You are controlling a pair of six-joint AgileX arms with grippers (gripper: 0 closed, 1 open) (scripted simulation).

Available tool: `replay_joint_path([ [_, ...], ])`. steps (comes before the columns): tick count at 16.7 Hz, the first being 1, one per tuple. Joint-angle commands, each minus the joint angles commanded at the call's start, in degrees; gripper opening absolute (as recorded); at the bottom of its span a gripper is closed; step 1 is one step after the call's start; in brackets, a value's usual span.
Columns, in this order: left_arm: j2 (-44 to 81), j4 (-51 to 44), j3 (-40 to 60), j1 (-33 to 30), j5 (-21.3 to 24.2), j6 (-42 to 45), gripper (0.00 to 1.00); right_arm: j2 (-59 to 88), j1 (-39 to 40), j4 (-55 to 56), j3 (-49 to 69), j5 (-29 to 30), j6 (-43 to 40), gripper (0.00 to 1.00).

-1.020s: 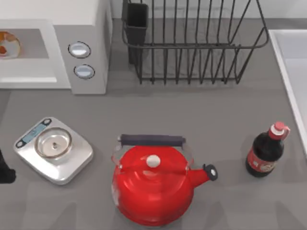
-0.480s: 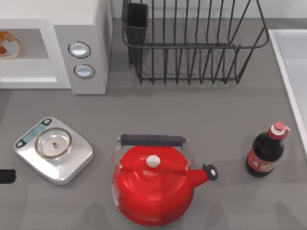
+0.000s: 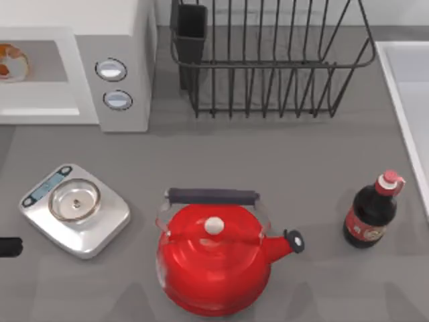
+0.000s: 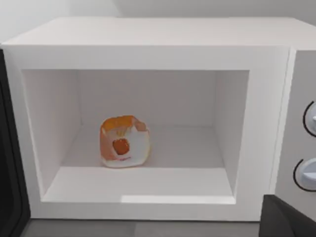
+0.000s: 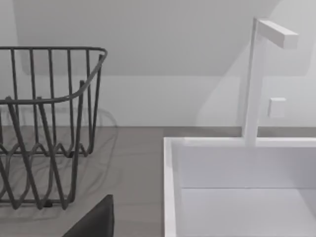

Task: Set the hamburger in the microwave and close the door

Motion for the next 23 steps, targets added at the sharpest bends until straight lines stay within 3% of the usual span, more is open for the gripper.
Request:
replay_joint_path([
  [9,1.2,-0.1,1.4,-2.9,-3.0,0.0,0.0,0.0,0.0,0.0,0.0,0.0,0.0,1.0],
  [17,15.7,10.1,5.8,-13.9,-13.8,0.2,0.0,0.0,0.0,0.0,0.0,0.0,0.0,1.0],
  [23,17.1,11.3,5.7,-15.0,-15.0,0.2,0.0,0.0,0.0,0.0,0.0,0.0,0.0,1.0],
])
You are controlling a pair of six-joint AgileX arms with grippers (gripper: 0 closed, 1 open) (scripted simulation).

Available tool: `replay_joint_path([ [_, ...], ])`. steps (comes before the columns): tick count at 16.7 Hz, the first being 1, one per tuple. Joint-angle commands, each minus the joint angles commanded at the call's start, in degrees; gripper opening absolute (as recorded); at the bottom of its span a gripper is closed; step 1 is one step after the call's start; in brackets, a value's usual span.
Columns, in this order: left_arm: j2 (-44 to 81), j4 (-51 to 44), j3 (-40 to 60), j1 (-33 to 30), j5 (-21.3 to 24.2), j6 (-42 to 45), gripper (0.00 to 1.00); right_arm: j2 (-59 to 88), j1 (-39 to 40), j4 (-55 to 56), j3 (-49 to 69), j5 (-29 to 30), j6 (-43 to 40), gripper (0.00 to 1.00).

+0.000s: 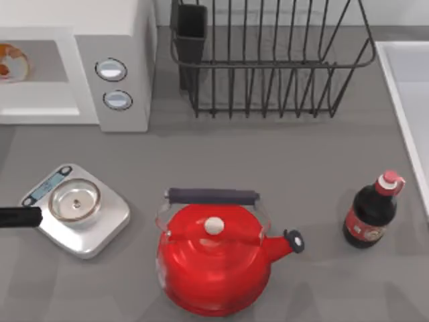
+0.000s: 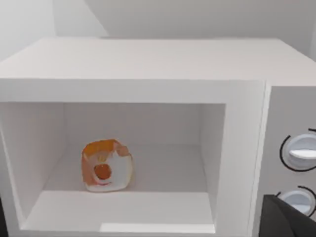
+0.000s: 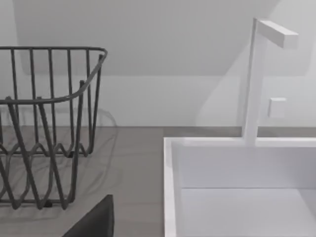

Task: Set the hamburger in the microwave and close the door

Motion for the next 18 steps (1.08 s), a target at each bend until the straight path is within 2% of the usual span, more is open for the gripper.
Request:
replay_joint_path([
  [4,0.4,2.5,-2.1,-2.7,-2.7,0.0,0.0,0.0,0.0,0.0,0.0,0.0,0.0,1.0],
  [10,1.8,1.7,-0.3,-1.0,-1.3,1.0,0.0,0.0,0.0,0.0,0.0,0.0,0.0,1.0],
  [14,10.6,-3.3,10.5,8.7,6.3,6.4,0.0,0.0,0.0,0.0,0.0,0.0,0.0,1.0],
  [18,25.7,-12.6,30.1,24.2,17.9,15.2,0.0,0.0,0.0,0.0,0.0,0.0,0.0,1.0],
])
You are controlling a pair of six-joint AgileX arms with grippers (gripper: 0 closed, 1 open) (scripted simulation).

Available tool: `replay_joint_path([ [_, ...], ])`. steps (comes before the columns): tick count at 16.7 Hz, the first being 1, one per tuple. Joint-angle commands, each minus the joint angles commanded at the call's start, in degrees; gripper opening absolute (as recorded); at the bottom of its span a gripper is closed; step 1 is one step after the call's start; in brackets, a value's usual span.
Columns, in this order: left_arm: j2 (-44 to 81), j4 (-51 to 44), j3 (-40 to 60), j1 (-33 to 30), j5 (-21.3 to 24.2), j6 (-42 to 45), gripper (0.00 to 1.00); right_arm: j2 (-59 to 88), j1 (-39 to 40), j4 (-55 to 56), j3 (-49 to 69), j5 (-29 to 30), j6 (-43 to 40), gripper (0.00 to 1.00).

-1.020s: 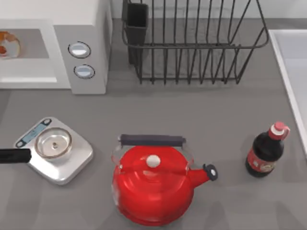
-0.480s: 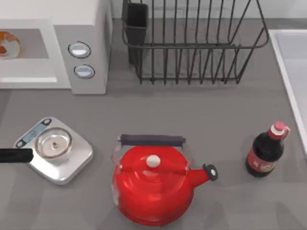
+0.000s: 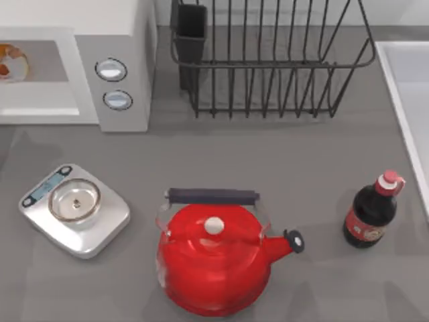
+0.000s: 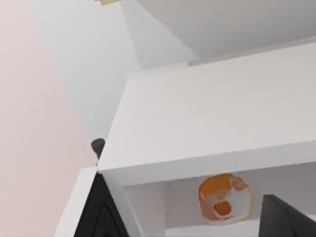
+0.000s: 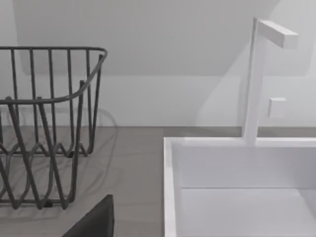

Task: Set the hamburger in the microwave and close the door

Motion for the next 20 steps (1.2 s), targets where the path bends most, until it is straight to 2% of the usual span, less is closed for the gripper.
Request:
replay_joint_path([
  [5,23.0,-15.7,23.5,20.7,15.1,13.3,0.0,0.0,0.0,0.0,0.0,0.0,0.0,1.0],
  [11,45.6,-32.7,38.3,40.4,28.3,27.9,0.0,0.0,0.0,0.0,0.0,0.0,0.0,1.0],
  [16,56.1,-40.9,43.5,49.3,34.4,35.8,0.0,0.0,0.0,0.0,0.0,0.0,0.0,1.0],
  [20,58.2,-42.6,44.3,51.1,35.7,37.6,0.0,0.0,0.0,0.0,0.0,0.0,0.0,1.0],
])
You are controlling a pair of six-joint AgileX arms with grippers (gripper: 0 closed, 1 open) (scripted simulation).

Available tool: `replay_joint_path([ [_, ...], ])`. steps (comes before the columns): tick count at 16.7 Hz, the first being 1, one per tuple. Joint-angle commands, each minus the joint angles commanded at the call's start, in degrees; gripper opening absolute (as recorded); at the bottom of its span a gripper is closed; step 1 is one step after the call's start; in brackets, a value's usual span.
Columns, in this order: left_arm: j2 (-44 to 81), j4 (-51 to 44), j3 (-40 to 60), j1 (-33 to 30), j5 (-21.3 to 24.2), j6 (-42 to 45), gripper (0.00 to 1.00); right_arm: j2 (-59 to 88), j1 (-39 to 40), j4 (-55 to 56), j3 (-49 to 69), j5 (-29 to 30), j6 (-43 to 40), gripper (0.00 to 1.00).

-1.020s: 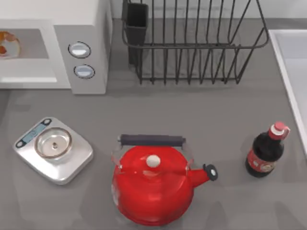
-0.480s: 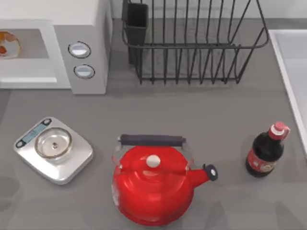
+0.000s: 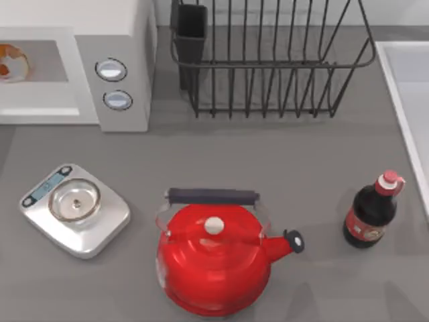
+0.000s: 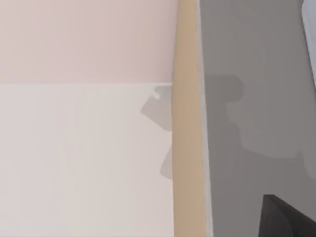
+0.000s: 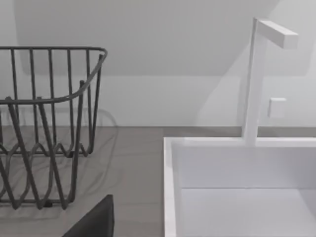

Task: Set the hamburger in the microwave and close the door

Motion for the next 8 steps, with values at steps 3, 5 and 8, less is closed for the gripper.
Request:
replay_joint_path([
  [3,0.0,0.0,0.0,0.0,0.0,0.0,0.0,0.0,0.0,0.0,0.0,0.0,0.0,1.0],
  [5,-0.1,0.3,-0.3,-0.2,-0.2,0.0,0.0,0.0,0.0,0.0,0.0,0.0,0.0,1.0],
  [8,1.2,4.0,-3.1,-0.2,-0.1,0.0,0.0,0.0,0.0,0.0,0.0,0.0,0.0,1.0],
])
